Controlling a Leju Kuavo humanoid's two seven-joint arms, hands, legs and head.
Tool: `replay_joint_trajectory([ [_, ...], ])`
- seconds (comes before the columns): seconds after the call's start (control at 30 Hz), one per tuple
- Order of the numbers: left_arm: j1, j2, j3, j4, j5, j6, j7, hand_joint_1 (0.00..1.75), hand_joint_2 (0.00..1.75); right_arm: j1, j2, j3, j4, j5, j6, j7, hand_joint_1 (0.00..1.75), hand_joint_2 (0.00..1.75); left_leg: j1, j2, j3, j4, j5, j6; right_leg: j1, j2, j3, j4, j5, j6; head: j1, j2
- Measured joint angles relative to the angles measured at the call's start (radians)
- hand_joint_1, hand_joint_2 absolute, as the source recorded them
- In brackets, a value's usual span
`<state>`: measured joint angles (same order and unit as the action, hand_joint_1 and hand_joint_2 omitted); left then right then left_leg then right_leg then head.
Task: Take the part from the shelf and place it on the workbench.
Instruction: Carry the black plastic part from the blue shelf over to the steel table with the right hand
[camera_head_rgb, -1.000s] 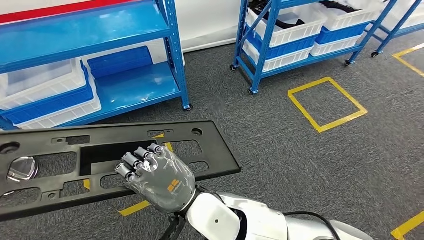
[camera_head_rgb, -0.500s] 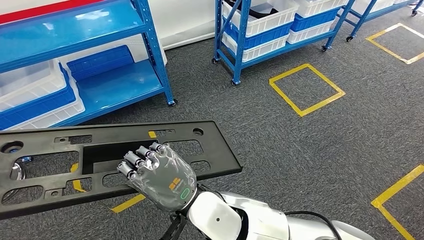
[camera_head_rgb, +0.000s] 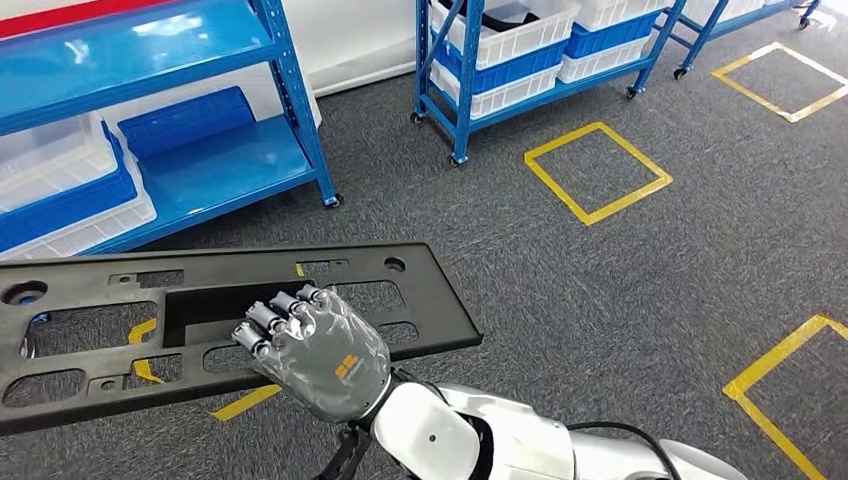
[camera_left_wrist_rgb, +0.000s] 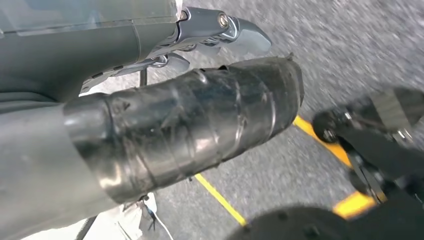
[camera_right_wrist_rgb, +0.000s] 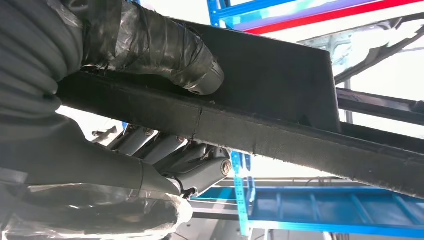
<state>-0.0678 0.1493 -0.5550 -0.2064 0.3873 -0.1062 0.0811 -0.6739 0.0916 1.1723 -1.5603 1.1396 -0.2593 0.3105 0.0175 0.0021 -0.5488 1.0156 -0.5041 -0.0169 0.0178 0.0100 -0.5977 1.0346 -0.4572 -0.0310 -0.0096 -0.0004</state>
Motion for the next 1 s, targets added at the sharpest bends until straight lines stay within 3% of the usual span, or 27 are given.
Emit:
replay_joint_trajectory([
  [0.07,0.002,0.000,0.000,0.000,0.000,0.000,0.000,0.00,0.00,0.000,0.000,0.000,0.000,-0.001,0.000,-0.001,1.75,1.75,-0.002,0.000,0.001,-0.002,0.001,0.001,-0.002,0.000,0.001,-0.002,0.003,-0.002,0.002,0.000],
  [0.37,0.003,-0.001,0.000,0.000,0.012,0.002,-0.009,0.00,0.00,-0.001,0.004,0.000,0.003,-0.048,0.002,-0.003,1.75,1.75,-0.011,-0.001,-0.001,0.003,0.003,0.015,-0.013,0.000,0.006,-0.016,0.015,0.026,0.001,0.000],
  [0.47,0.003,-0.001,0.000,0.000,0.016,0.002,-0.009,0.00,0.00,-0.002,0.007,0.000,0.003,-0.055,0.003,-0.003,1.75,1.75,-0.009,0.004,0.003,-0.008,0.010,0.027,-0.015,0.003,0.005,-0.015,0.013,0.036,0.001,0.000],
  [0.53,0.002,-0.001,0.000,0.000,0.018,0.002,-0.009,0.00,0.00,-0.005,0.008,0.000,0.003,-0.058,0.003,-0.004,1.75,1.75,-0.003,0.012,0.011,-0.023,0.017,0.039,-0.016,0.001,-0.018,0.034,-0.018,0.043,0.002,0.000],
  [0.6,0.002,-0.001,0.000,0.000,0.018,0.002,-0.009,0.00,0.00,-0.005,0.007,0.000,0.004,-0.062,0.003,-0.005,1.75,1.75,-0.002,0.021,0.014,-0.028,0.019,0.045,-0.020,-0.001,-0.081,0.155,-0.074,0.045,0.004,0.000],
  [0.67,0.003,-0.001,0.000,0.000,0.018,0.002,-0.009,0.00,0.00,-0.004,0.007,0.000,0.008,-0.064,0.003,-0.006,1.75,1.75,-0.001,0.031,0.017,-0.028,0.015,0.044,-0.025,-0.002,-0.139,0.253,-0.097,0.047,0.004,0.000],
  [0.7,0.003,-0.001,0.000,0.000,0.018,0.002,-0.009,0.00,0.00,-0.004,0.007,0.000,0.010,-0.065,0.004,-0.007,1.75,1.75,0.000,0.036,0.020,-0.027,0.011,0.042,-0.028,-0.004,-0.144,0.253,-0.080,0.048,0.004,0.000],
  [0.73,0.003,-0.002,0.000,0.000,0.019,0.002,-0.009,0.00,0.00,-0.004,0.007,0.000,0.011,-0.065,0.004,-0.007,1.75,1.75,0.002,0.041,0.024,-0.025,0.006,0.037,-0.029,-0.010,-0.129,0.213,-0.046,0.049,0.004,0.000],
  [0.8,0.003,-0.002,0.000,0.000,0.019,0.002,-0.009,0.00,0.00,-0.005,0.007,0.000,0.012,-0.065,0.004,-0.008,1.75,1.75,0.003,0.051,0.036,-0.019,-0.008,0.023,-0.026,-0.047,-0.069,0.085,0.019,0.048,0.005,0.000],
  [0.83,0.003,-0.001,0.000,0.000,0.019,0.002,-0.009,0.00,0.00,-0.006,0.008,0.000,0.012,-0.065,0.004,-0.008,1.75,1.75,0.001,0.056,0.040,-0.015,-0.015,0.015,-0.023,-0.064,-0.045,0.038,0.033,0.045,0.005,0.000],
  [0.9,0.003,-0.001,0.000,0.000,0.019,0.002,-0.009,0.00,0.00,-0.008,0.008,0.000,0.013,-0.065,0.004,-0.009,1.75,1.75,-0.005,0.069,0.045,-0.015,-0.023,0.003,-0.016,-0.074,-0.034,0.011,0.028,0.036,0.003,0.000],
  [0.97,0.002,-0.001,0.000,0.000,0.019,0.002,-0.009,0.00,0.00,-0.008,0.009,0.000,0.014,-0.065,0.004,-0.009,1.75,1.75,-0.004,0.089,0.056,-0.021,-0.028,-0.006,-0.017,-0.051,-0.033,0.007,0.026,0.023,0.001,0.000],
  [1.0,0.001,-0.001,0.000,0.000,0.019,0.002,-0.009,0.00,0.00,-0.009,0.009,0.000,0.015,-0.065,0.004,-0.009,1.75,1.75,-0.002,0.087,0.061,-0.019,-0.036,-0.009,-0.018,-0.040,-0.030,0.004,0.026,0.017,0.000,0.000],
])
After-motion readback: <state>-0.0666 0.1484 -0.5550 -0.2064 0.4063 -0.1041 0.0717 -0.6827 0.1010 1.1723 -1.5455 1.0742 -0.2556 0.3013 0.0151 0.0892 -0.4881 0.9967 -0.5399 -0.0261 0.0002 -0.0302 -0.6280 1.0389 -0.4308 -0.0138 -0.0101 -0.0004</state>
